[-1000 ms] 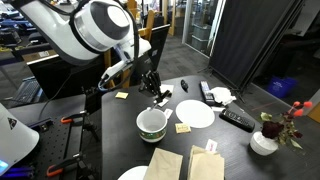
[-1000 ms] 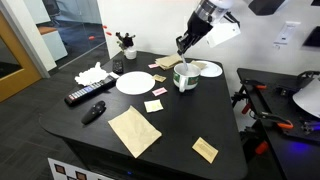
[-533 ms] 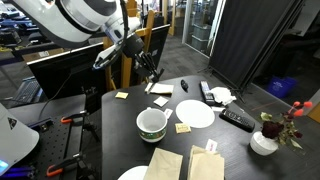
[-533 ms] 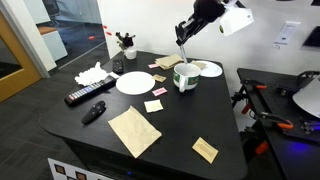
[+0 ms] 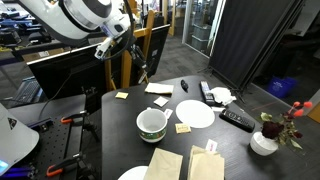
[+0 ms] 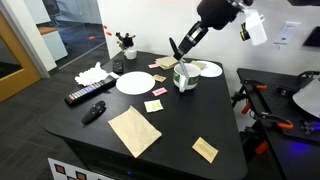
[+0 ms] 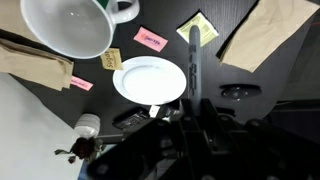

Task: Remove the marker from the mug and place it on the table

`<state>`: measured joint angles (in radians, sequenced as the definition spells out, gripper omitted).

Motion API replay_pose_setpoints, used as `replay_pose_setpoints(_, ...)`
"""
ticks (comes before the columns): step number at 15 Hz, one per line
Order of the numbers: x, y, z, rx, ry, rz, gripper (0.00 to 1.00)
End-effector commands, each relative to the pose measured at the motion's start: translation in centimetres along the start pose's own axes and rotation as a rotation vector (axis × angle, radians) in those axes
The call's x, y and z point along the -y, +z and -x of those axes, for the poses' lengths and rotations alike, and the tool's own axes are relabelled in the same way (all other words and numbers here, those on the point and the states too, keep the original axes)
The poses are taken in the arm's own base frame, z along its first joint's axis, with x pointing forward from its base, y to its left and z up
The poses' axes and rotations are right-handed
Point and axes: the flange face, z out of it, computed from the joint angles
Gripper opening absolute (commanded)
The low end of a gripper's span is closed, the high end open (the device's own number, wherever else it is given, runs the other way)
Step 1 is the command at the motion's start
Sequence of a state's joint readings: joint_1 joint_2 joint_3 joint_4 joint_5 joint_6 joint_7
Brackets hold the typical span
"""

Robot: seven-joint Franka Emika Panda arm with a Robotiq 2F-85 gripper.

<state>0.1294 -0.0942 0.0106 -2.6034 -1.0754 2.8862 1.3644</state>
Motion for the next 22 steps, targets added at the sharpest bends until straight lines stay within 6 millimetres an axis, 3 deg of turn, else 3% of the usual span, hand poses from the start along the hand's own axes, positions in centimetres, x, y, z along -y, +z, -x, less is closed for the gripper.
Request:
replay_pose_setpoints(1, 1.5, 0.7, 1.3, 0.082, -0.064, -0.061, 0.04)
replay_pose_setpoints(2, 1.8, 1.2, 1.5, 0.119, -0.061, -0.05, 0.04)
replay_pose_setpoints(3, 1.4, 0.6, 1.0, 0.079, -0.04, -0.037, 0.15)
replay_pose_setpoints(8, 2.0, 1.4, 1.7, 0.12, -0.051, -0.044, 0.15)
replay_pose_setpoints(9, 2.0, 1.4, 1.7, 0.12, -0.051, -0.044, 0.04)
replay_pose_setpoints(17, 2.0, 3.4, 3.4, 0.213, -0.203, -0.103, 0.04)
replay_pose_setpoints(22, 2.7, 3.6, 3.8, 0.293, -0.321, -0.144, 0.04)
